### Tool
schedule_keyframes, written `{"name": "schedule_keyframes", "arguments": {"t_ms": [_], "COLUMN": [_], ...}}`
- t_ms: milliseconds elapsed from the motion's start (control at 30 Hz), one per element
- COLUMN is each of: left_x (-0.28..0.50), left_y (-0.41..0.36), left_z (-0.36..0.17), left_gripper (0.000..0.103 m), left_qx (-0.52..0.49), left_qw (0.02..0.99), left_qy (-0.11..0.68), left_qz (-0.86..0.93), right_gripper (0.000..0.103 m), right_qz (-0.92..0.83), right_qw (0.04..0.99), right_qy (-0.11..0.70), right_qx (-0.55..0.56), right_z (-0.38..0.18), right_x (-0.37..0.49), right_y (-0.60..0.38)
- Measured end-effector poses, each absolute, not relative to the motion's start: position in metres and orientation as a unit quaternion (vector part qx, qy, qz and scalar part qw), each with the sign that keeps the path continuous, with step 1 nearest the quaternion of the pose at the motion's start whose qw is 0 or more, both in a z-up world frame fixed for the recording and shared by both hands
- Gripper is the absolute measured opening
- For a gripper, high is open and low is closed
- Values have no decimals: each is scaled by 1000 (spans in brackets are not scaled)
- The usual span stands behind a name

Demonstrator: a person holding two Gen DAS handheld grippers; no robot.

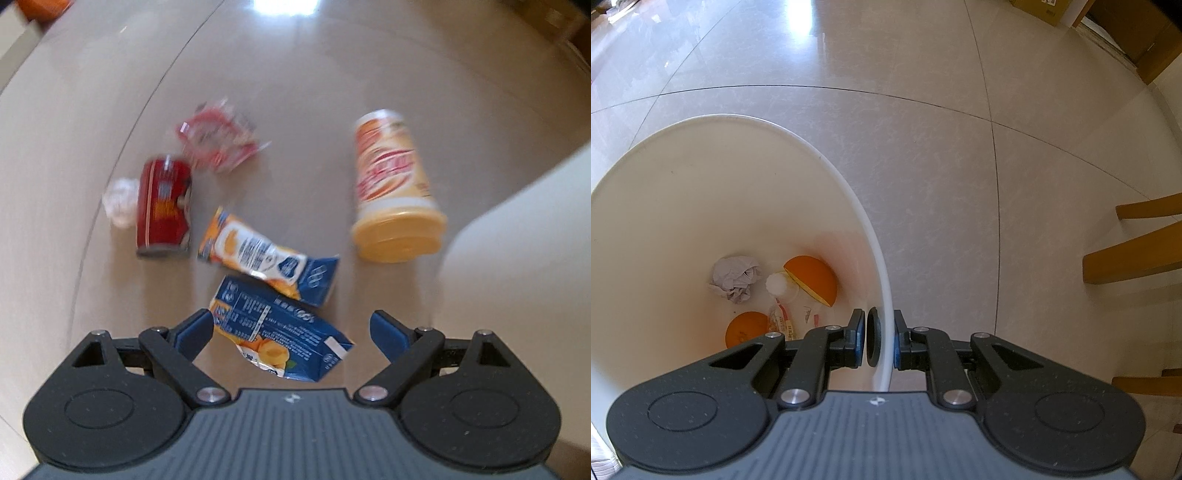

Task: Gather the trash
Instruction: 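Move the left tool to the blue juice carton and grasp it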

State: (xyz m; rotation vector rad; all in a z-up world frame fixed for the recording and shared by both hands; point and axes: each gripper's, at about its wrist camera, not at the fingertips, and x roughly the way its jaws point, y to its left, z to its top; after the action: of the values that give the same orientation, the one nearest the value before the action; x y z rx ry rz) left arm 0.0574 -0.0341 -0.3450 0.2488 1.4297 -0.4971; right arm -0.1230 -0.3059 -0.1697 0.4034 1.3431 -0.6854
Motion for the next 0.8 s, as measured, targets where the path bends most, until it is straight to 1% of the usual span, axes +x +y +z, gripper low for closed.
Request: {"name": "schedule_keyframes", "arguments": {"t_ms": [200,233,333,500,667,800], "left_x": [56,55,54,49,36,36], "left_y": [-29,-30,-35,-36,-23,-8], "left_z": [-377,-379,-381,-383,-388,-400], "left_gripper": [91,93,95,95,94,93], "left_qx": [69,65,77,91,133,135], "left_qw": [725,729,745,757,754,738], "left_qy": [663,661,646,632,625,649], "left_qz": [-171,-167,-149,-139,-150,-128], "right_gripper": [17,17,17,20,20,20], "right_qz": [-311,-311,-311,-313,-313,-314], "right_qw": [711,711,711,711,711,711], "right_qy": [605,605,604,606,604,605], "right_qx": [181,181,181,174,177,173], "right_z": [-170,-170,-170,-170,-170,-170], "right_x": [-123,-123,-123,-121,-121,-121], "right_y": [-305,-305,-305,-302,-302,-301]}}
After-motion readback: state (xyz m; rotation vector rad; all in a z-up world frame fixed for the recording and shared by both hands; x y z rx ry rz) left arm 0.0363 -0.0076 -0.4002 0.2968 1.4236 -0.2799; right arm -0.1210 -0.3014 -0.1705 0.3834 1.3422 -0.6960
